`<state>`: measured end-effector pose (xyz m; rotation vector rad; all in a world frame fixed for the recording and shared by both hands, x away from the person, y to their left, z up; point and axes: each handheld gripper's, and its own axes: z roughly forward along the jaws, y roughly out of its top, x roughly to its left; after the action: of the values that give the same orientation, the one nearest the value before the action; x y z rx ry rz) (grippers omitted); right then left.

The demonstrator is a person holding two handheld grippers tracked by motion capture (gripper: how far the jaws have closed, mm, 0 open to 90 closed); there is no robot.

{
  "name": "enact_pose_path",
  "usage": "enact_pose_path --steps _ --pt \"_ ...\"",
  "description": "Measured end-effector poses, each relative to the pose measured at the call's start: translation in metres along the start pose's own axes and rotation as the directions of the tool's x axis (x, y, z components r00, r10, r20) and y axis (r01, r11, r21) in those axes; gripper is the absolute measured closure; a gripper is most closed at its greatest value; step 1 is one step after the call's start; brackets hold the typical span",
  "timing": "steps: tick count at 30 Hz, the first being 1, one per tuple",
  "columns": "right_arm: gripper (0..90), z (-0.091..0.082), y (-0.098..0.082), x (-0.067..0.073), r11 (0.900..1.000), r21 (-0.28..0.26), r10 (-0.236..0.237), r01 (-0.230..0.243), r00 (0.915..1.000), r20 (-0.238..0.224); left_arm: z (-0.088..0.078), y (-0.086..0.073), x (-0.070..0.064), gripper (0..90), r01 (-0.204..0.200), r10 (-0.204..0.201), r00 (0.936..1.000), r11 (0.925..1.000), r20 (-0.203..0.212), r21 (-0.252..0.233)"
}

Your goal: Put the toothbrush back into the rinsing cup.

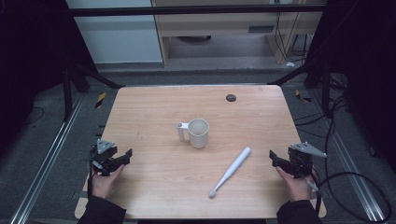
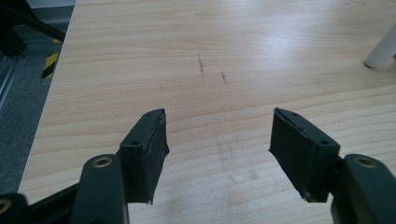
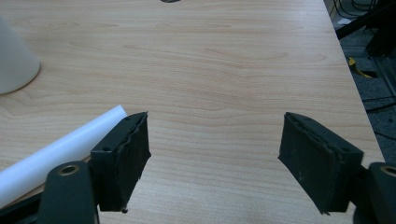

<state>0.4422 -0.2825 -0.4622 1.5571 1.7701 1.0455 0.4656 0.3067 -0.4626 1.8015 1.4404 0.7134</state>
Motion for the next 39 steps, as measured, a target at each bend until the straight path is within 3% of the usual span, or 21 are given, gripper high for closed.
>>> enact_pose_path --steps 8,16,17,22,31,39 --pt "36.5 -0.004 0.001 0.009 0.999 -0.003 -0.048 0.048 0.9977 -0.049 -0.004 0.001 -0.001 39.9 0.020 -0.020 0.9997 0.9997 0.010 -0.017" --pt "48.2 -0.005 0.006 0.019 0.998 -0.012 -0.069 0.069 0.9935 -0.091 -0.006 0.000 -0.006 42.2 -0.017 0.017 0.9998 0.9995 -0.009 -0.027" --pt "51.3 -0.003 0.008 0.023 0.998 -0.014 -0.070 0.069 0.9910 -0.114 -0.005 0.000 -0.006 42.4 -0.019 0.018 0.9998 0.9995 -0.009 -0.026" --pt "57.6 0.003 0.018 0.037 0.993 -0.014 -0.114 0.113 0.9836 -0.140 -0.005 0.001 -0.007 44.3 -0.017 0.017 0.9997 0.9997 -0.016 -0.016" --pt "67.9 0.015 0.029 0.056 0.989 -0.007 -0.143 0.145 0.9714 -0.189 -0.006 0.001 -0.006 49.0 -0.012 0.011 0.9996 0.9998 -0.024 -0.014" --pt "75.2 0.028 0.034 0.062 0.990 0.006 -0.139 0.143 0.9706 -0.197 -0.007 0.002 -0.007 52.6 -0.012 0.012 0.9997 0.9998 -0.022 -0.014"
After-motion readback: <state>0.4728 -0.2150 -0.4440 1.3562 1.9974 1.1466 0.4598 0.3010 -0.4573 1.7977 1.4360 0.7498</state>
